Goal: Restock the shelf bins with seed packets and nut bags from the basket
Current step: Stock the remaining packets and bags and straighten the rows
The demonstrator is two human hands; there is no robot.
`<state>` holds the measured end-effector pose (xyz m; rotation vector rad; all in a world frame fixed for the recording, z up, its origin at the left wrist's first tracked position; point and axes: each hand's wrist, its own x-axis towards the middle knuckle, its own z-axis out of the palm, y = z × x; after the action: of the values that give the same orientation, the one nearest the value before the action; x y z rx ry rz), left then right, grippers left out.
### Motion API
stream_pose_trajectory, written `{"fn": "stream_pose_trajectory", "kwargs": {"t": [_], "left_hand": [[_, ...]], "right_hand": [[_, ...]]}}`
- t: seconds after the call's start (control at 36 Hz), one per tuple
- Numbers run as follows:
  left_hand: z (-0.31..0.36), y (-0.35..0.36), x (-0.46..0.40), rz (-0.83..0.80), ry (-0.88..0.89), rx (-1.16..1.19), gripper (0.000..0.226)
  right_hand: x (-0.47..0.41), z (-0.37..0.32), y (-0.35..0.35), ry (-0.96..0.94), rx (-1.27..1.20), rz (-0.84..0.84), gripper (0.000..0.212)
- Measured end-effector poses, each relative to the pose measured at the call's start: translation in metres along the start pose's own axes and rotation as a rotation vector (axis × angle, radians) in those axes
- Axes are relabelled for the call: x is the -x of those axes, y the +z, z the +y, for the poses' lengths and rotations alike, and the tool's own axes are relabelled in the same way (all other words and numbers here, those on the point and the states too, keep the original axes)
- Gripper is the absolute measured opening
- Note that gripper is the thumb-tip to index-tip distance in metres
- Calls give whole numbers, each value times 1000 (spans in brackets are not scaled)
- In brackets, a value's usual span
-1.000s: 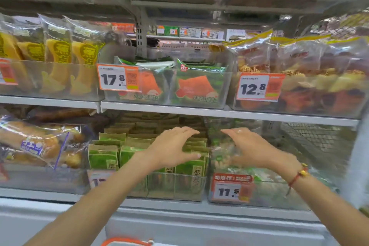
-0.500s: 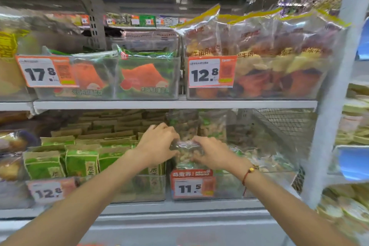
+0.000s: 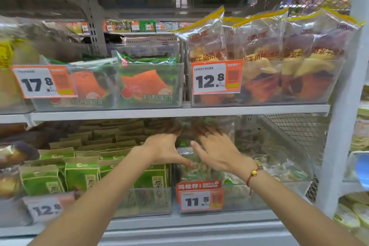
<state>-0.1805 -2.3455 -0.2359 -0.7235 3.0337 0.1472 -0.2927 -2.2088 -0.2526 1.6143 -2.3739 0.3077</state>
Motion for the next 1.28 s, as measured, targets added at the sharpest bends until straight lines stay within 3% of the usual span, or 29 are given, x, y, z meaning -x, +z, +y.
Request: {"fn": "stream_pose_trajectory", "kwargs": {"t": [0.19,0.28,0.36,0.39,0.47,0.61,0.78,0.92,1.03,1.14,1.19,1.28], "left_hand": [[-2,-1,2,11,16,-71,118],[4,4,14,122,65,-128,129],[18,11,31,233,112,-110,116],[25,11,33,275,135,-104,106],[50,10,27,377,226,-136,76],[72,7,-6,288,236,-221,67],[46,12,-24,237,328,-262,55],[47,17,-23,238,320,-276,58],[53,17,-2,402,325,-264,59],[49,12,26,595,210,-292,47],[45,11,33,559,141,-279,45],[43,9,36,511,81,-291,48]], "right_hand": [[3,-2,-7,-1,-96,-2,45],[26,11,-5,-17,-358,183,40],[49,29,-2,205,-516,402,33],[50,38,-3,325,-521,396,36],[31,62,-9,559,-536,158,45],[4,76,-11,527,-537,-34,32],[12,83,4,496,-455,71,38],[9,79,-1,496,-363,30,33],[14,75,-4,510,-392,4,22],[34,58,-5,547,-413,226,33],[38,44,-7,450,-546,138,33],[34,21,-6,319,-573,-62,49]]}}
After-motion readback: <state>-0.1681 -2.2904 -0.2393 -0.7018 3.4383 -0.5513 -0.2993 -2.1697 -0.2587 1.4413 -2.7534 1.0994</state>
